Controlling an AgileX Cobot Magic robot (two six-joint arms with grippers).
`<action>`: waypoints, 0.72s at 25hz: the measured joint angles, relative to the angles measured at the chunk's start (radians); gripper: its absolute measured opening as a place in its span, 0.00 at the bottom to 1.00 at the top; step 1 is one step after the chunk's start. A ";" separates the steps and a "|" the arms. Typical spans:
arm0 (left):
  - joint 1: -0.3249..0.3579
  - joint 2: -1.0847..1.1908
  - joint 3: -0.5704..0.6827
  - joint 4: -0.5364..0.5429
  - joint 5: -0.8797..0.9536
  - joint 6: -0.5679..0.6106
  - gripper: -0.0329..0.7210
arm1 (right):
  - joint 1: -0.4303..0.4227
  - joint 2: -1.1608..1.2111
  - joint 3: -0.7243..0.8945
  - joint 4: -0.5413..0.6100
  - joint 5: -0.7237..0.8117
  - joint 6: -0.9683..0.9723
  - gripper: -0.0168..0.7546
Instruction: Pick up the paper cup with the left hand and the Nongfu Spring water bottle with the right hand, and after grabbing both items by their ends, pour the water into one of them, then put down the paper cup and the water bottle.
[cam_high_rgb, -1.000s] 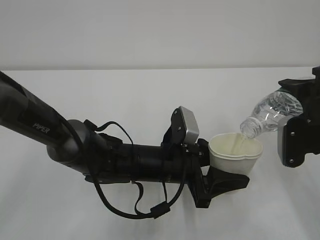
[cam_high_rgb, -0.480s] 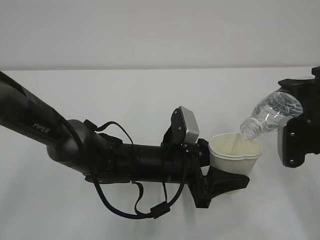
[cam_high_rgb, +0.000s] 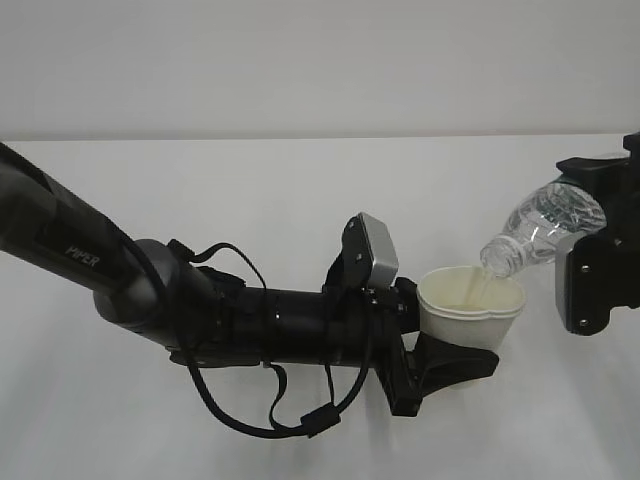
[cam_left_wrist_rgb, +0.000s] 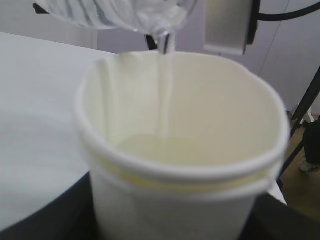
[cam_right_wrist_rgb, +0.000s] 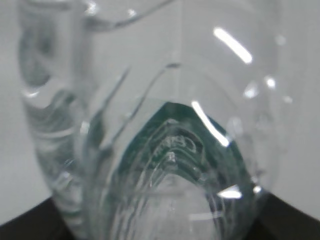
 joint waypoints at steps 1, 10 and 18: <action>0.000 0.000 0.000 0.000 0.000 0.000 0.62 | 0.000 0.000 0.000 0.000 0.000 0.000 0.60; 0.000 0.000 0.000 0.000 0.000 0.000 0.62 | 0.000 0.000 0.000 0.000 0.000 -0.005 0.60; 0.000 0.000 0.000 0.000 0.000 0.000 0.62 | 0.000 0.000 0.000 0.000 0.000 -0.012 0.60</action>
